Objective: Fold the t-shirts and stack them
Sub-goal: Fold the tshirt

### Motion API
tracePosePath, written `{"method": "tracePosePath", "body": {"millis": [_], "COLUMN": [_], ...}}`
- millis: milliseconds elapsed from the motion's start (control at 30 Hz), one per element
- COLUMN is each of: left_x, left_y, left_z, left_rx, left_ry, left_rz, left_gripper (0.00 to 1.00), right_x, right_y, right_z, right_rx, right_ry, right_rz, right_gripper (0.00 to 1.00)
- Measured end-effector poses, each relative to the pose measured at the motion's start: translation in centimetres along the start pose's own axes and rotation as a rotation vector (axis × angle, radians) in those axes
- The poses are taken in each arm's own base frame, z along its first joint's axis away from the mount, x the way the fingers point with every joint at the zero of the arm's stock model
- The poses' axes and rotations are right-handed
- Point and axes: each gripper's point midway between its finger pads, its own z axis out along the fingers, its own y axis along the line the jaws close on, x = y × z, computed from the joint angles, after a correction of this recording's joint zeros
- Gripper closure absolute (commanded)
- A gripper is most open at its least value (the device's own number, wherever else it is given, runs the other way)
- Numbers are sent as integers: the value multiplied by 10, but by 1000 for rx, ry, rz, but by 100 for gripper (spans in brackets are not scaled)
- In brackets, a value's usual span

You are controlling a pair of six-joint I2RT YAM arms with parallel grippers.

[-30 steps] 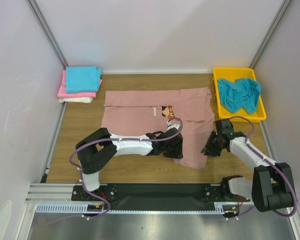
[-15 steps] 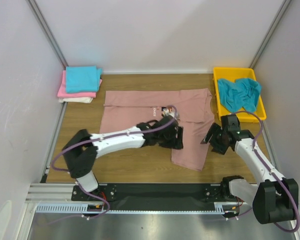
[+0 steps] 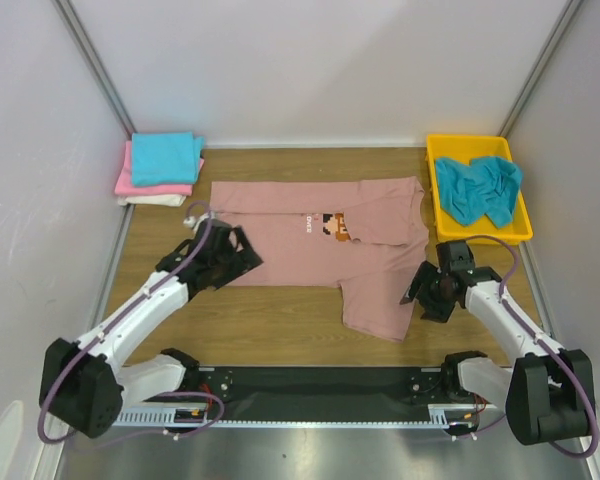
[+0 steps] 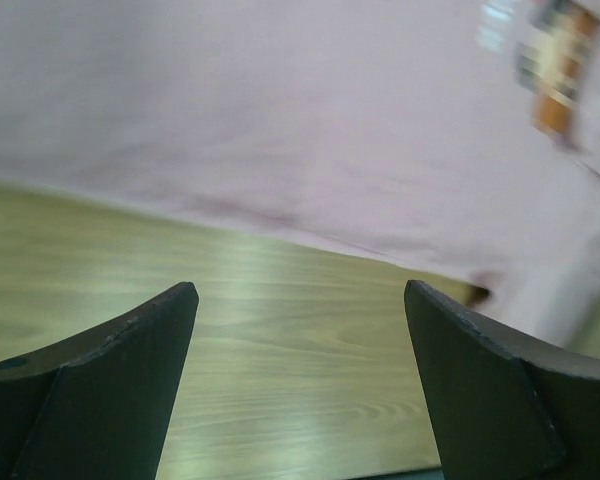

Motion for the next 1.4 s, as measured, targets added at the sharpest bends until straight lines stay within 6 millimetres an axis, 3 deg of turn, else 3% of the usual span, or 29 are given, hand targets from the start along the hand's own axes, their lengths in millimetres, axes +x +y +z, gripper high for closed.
{"method": "tracePosePath", "body": {"millis": [67,167,367,667,1000,1400], "left_x": [-3,-8,-20,-23,-27,-38], "left_y": [37,74,118,139,161,180], "left_z": [-1,-6,-10,-3,19,40], "left_rx": [-80,-159,-252,-328,-369,-422], "left_ry": [-19,-58,-116,-124,-178,-215], "left_rz": [-86,-188,-316,-343,-322,-344], "left_gripper": [7,6,7,10,34,41], "right_x": [5,10,24,46,68,75], "right_y": [-1,0,-2,0,-5,-3], "right_z": [3,5,8,9,2,2], "right_rx": [5,10,10,9,-12,-14], "right_ry": [14,30,62,123,149,159], "right_rz": [-2,-6,12,3,28,54], "right_gripper": [32,32,33,34,37,38]}}
